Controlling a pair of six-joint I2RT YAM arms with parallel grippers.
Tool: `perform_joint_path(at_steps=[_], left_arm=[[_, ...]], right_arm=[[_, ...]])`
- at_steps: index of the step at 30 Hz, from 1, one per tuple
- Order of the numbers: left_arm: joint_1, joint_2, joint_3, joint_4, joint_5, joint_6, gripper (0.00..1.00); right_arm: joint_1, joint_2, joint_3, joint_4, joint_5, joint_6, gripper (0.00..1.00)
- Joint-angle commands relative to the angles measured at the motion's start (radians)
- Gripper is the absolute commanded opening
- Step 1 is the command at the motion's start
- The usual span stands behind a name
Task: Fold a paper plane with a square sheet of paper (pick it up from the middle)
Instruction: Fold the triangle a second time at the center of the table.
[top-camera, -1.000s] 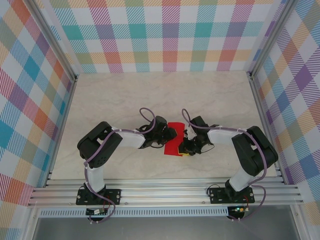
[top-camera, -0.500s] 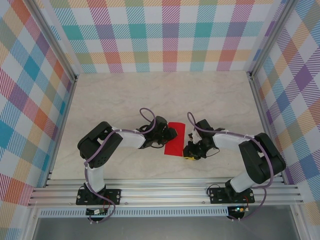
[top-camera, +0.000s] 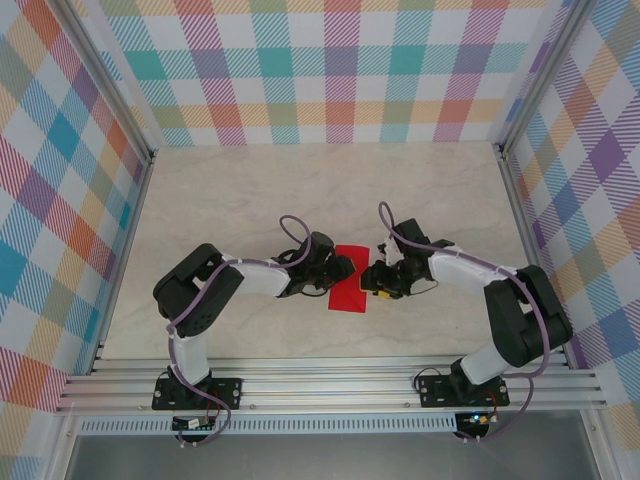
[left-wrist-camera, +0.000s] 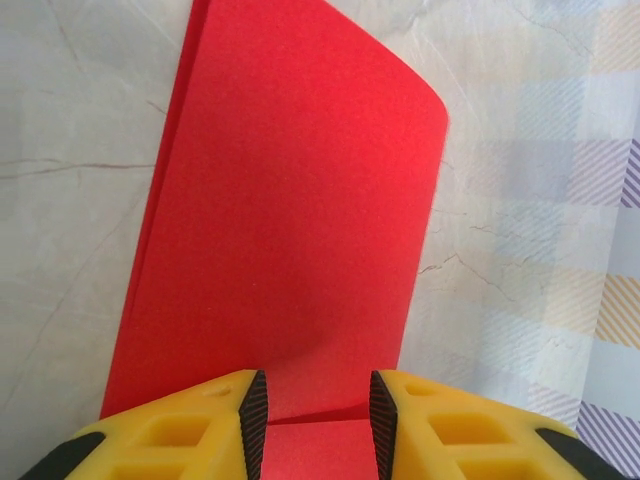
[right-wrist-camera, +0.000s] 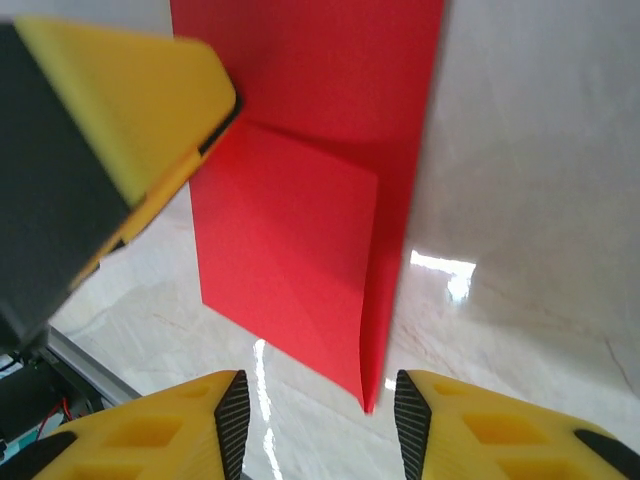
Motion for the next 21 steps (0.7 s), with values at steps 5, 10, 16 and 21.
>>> perform_joint_path(at_steps=[5,10,16,21], left_arm=[[-0.006,-0.041,-0.004,-0.054,0.000,0.023,0.36],[-0.005,-0.048,-0.007,-0.060,0.000,0.028,0.37],[-0.005,-0.042,0.004,-0.057,0.009,0.035,0.38],[-0.006,-0.048,0.006,-0.060,0.011,0.038,0.39]], right_arm=[[-0.004,0.089,0.036,0.052,-0.045,0.021,0.46],[-0.004,0.115,0.038,0.062,-0.055,0.013,0.46],[-0.004,0.134,0.040,0.070,-0.059,0.010,0.46],[-0.004,0.149,0.039,0.085,-0.073,0.010,0.46]])
